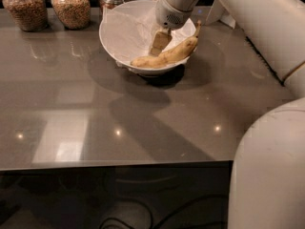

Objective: Pick banana from white bowl

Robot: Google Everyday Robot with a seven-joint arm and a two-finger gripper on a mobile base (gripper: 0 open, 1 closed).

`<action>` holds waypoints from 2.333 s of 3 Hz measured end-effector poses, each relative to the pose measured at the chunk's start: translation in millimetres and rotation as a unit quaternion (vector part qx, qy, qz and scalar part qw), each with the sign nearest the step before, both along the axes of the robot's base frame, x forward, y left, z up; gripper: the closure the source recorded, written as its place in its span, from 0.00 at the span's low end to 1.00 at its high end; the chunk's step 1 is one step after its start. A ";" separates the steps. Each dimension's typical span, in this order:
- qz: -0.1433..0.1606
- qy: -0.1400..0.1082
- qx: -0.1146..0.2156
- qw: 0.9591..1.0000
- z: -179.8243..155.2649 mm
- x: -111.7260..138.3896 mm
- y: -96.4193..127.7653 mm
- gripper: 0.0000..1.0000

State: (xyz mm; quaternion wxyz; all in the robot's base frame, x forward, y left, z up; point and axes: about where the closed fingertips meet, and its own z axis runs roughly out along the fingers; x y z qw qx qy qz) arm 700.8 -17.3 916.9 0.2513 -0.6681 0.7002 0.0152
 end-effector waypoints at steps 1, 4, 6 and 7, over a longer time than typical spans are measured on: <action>-0.015 0.033 -0.008 0.999 -14.2 2.9 -3.6 0.44; -0.032 0.085 -0.026 0.996 -39.3 5.7 -6.3 0.43; -0.047 0.102 -0.052 0.992 -53.9 5.0 -21.8 0.44; -0.055 0.106 -0.071 0.990 -62.1 7.2 -30.8 0.45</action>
Offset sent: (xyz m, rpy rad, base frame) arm 0.0061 -0.0074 -0.0300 -0.0432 0.1646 -0.0699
